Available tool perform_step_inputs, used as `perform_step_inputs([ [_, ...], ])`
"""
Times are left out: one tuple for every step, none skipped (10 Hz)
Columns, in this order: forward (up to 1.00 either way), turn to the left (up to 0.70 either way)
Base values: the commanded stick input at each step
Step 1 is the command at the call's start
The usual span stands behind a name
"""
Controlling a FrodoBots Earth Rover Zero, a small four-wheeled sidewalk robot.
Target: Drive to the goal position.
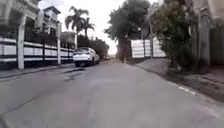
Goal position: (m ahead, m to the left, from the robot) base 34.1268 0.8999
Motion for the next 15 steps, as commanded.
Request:
perform_step_inputs([
  [1.0, 0.04],
  [1.0, 0.04],
  [1.0, 0.04],
  [1.0, 0.04],
  [1.0, 0.04],
  [1.0, 0.04],
  [1.0, 0.04],
  [1.0, 0.04],
  [1.0, 0.04],
  [1.0, 0.04],
  [1.0, 0.04],
  [1.0, -0.2],
  [1.0, -0.36],
  [1.0, -0.36],
  [1.0, -0.31],
])
